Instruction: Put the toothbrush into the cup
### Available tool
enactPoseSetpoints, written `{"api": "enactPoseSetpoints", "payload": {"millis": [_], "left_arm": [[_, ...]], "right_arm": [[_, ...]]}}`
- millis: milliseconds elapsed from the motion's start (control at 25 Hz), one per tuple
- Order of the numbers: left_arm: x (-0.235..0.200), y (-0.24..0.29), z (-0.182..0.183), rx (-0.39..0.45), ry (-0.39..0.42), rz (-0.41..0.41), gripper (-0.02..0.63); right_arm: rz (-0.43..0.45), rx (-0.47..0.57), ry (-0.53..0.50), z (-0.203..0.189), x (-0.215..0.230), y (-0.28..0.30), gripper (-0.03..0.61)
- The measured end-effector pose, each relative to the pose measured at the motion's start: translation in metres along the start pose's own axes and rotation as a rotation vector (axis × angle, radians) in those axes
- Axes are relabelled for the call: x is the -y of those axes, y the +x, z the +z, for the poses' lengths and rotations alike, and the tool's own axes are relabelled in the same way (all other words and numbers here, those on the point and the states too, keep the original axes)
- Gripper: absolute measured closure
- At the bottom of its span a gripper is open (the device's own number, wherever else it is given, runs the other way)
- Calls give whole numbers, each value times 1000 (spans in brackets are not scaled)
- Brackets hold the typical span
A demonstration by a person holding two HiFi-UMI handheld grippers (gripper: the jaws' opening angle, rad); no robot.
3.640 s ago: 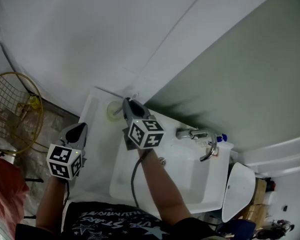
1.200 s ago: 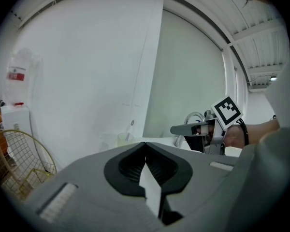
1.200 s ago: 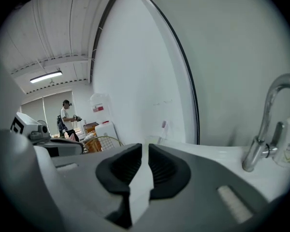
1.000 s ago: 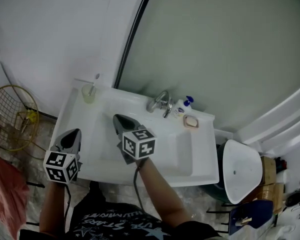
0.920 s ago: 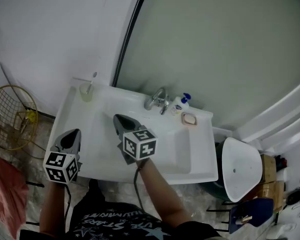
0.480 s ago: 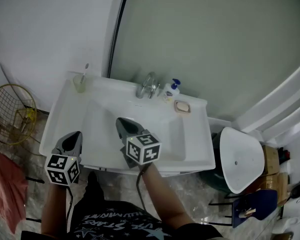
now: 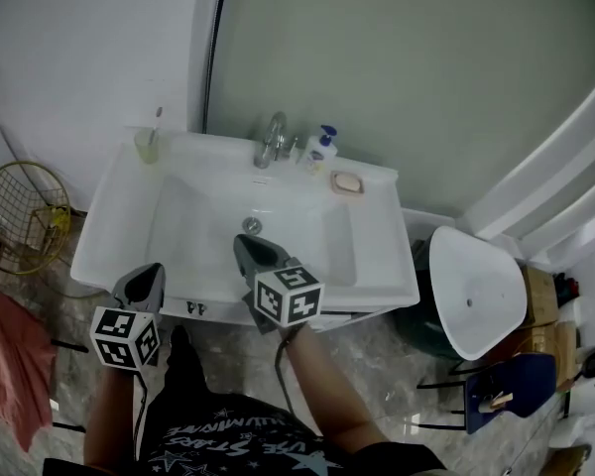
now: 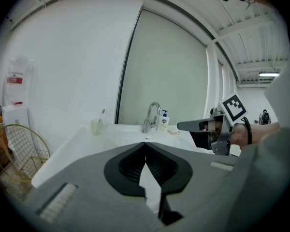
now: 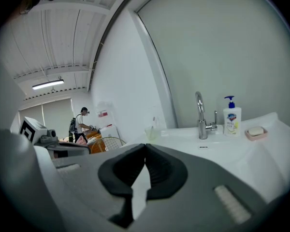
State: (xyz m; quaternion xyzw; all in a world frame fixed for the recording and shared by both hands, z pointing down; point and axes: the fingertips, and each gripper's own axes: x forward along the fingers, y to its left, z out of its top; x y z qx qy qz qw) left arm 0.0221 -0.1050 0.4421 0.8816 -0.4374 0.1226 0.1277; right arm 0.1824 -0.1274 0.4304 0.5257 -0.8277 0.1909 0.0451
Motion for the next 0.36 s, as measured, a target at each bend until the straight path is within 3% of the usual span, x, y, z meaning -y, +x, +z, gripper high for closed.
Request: {"api": "enactPoseSetpoints", "payload": {"millis": [360], "left_arm": [[40,-32,-11,14,15,5,604]], "right_arm": [[-29,1,-8,-21,-5,-52,574]]}}
